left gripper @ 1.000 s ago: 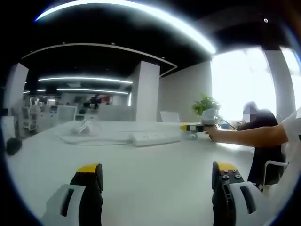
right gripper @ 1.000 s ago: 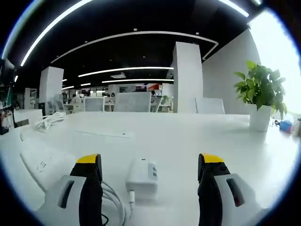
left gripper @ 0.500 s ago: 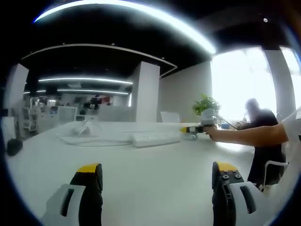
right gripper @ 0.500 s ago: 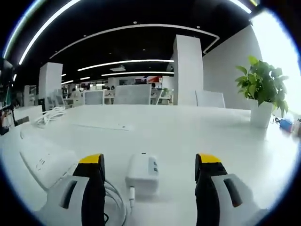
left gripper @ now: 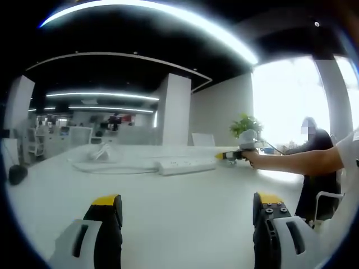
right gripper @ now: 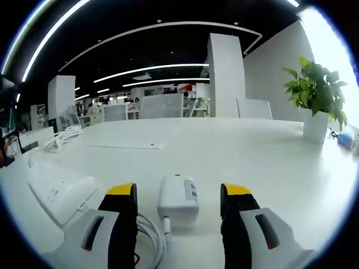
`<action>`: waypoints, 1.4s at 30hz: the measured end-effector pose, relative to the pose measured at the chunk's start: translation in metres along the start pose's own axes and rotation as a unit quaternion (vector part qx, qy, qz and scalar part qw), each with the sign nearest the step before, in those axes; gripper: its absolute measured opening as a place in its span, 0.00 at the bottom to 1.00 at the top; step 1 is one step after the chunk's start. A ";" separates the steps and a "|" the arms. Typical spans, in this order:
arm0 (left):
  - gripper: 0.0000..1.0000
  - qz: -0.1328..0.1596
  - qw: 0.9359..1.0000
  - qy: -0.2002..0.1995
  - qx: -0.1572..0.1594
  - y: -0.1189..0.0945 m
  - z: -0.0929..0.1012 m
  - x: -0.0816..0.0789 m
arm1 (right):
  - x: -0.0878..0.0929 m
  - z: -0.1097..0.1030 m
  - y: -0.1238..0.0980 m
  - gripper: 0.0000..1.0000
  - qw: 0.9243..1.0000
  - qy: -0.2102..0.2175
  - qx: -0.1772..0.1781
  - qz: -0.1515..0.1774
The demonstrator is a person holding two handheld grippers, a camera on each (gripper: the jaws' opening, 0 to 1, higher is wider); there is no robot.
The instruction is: Straighten the power strip on the desk, plug the charger into it
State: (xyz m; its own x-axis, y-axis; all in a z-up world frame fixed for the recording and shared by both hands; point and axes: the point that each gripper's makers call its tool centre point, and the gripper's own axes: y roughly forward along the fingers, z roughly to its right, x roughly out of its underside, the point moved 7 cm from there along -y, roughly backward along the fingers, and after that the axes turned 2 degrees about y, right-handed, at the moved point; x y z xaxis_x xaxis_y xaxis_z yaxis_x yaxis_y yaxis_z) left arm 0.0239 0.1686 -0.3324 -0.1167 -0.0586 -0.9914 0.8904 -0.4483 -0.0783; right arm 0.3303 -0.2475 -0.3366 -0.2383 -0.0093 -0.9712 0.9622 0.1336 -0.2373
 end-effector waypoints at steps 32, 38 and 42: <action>0.99 0.002 1.000 0.003 0.000 0.001 0.000 -0.003 | 0.001 0.000 -0.001 0.44 1.000 -0.008 -0.018 -0.009; 0.99 0.003 1.000 0.002 -0.001 0.000 -0.001 -0.003 | 0.000 -0.001 0.001 0.40 1.000 -0.013 -0.022 -0.009; 0.99 0.003 1.000 0.003 -0.001 0.000 0.000 -0.003 | 0.001 -0.001 0.001 0.39 1.000 -0.013 -0.024 -0.010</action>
State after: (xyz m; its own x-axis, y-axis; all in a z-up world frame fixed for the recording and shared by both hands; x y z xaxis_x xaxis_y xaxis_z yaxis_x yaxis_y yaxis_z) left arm 0.0247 0.1689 -0.3294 -0.1098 -0.0564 -0.9924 0.8921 -0.4459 -0.0733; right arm 0.3312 -0.2464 -0.3376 -0.2531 -0.0373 -0.9667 0.9498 0.1803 -0.2557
